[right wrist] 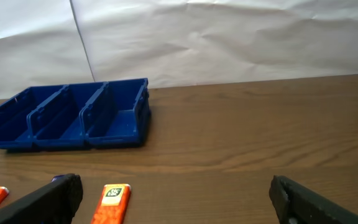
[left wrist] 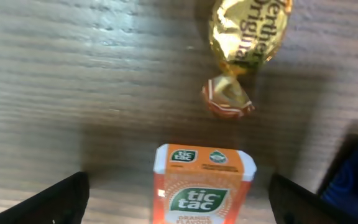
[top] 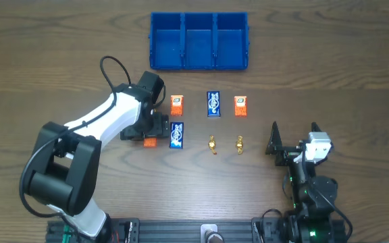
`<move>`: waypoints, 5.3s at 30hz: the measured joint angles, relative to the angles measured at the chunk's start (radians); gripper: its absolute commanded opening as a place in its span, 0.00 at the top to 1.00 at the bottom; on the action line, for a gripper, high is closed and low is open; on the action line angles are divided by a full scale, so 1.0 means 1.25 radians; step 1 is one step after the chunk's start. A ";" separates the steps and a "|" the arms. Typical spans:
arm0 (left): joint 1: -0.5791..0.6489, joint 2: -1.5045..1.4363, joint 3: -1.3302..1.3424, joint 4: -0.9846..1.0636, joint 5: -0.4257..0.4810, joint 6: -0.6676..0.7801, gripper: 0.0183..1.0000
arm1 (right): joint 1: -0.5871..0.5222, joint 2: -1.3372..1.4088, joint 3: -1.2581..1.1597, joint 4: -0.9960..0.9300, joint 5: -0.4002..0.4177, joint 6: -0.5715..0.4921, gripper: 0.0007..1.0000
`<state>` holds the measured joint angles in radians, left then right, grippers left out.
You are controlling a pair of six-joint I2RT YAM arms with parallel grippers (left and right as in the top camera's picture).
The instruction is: Sort Candies Into Trays
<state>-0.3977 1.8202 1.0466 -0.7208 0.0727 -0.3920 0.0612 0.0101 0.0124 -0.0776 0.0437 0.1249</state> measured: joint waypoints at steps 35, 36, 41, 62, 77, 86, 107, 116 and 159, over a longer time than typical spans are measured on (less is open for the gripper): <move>-0.019 -0.011 0.004 -0.006 -0.004 -0.002 0.66 | 0.000 0.000 0.000 0.000 0.000 0.000 0.00; -0.019 -0.020 0.011 -0.013 -0.005 -0.004 0.65 | 0.000 0.000 0.000 0.000 0.000 0.000 0.00; -0.019 -0.073 0.124 -0.074 -0.029 -0.028 0.65 | 0.000 0.000 0.000 0.000 0.000 0.000 0.00; 0.027 0.445 1.092 -0.297 -0.120 -0.038 0.66 | 0.000 0.000 0.000 0.000 0.000 0.000 0.00; 0.048 0.475 1.103 -0.255 -0.099 0.045 0.55 | 0.000 0.000 0.000 0.000 0.000 0.000 0.00; 0.048 0.475 1.103 -0.260 -0.099 0.060 0.26 | 0.000 0.000 0.000 0.000 0.000 0.000 0.00; -0.161 0.138 0.529 -0.118 -0.113 -0.056 0.21 | 0.000 0.000 0.000 0.000 0.000 0.000 0.00; -0.132 0.185 0.320 -0.021 -0.078 -0.088 0.22 | 0.000 0.000 0.000 0.000 0.000 0.000 0.00; -0.122 0.206 0.297 0.025 -0.057 -0.106 0.70 | 0.000 0.000 0.000 0.000 0.000 0.000 0.00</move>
<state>-0.5499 2.0773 1.4181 -0.6899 0.0013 -0.5240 0.0612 0.0101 0.0120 -0.0776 0.0437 0.1249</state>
